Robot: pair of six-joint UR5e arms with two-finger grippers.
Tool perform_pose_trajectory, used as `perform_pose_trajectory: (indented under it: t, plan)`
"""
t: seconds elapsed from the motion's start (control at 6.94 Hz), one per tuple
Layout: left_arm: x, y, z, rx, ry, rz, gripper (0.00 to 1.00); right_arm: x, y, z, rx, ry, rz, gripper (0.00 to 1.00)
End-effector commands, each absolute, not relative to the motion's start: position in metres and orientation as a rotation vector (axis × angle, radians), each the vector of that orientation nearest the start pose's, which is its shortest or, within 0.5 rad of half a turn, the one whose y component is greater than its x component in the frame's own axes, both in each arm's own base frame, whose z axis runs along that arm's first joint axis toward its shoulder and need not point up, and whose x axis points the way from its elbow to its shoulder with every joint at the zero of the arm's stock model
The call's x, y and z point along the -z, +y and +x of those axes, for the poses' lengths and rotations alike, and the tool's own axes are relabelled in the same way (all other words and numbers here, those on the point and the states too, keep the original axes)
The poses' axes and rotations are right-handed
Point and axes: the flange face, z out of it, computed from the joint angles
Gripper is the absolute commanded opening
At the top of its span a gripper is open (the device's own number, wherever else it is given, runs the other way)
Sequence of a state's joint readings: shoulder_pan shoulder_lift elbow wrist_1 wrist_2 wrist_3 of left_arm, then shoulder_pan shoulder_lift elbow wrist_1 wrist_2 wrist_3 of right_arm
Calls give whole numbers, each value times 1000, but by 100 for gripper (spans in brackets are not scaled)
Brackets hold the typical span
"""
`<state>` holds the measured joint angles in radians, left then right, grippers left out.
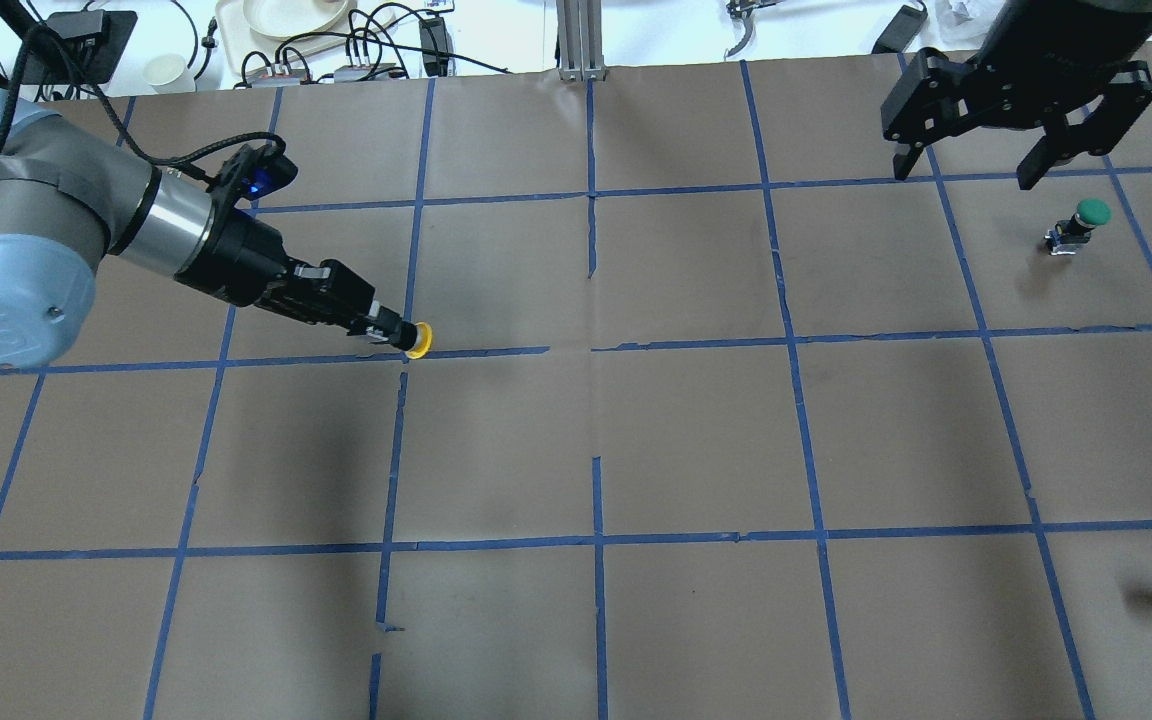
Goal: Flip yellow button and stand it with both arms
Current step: 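Lift the yellow button with the left gripper toward the table center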
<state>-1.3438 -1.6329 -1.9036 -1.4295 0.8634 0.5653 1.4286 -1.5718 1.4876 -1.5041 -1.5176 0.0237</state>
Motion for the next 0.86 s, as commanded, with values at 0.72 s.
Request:
perform_pose_trajectory:
  t: [0.72]
  plan:
    - [-411,-472,-209,-46,-1755,-53,10,-510,-482,-1,-431,2108,779,99]
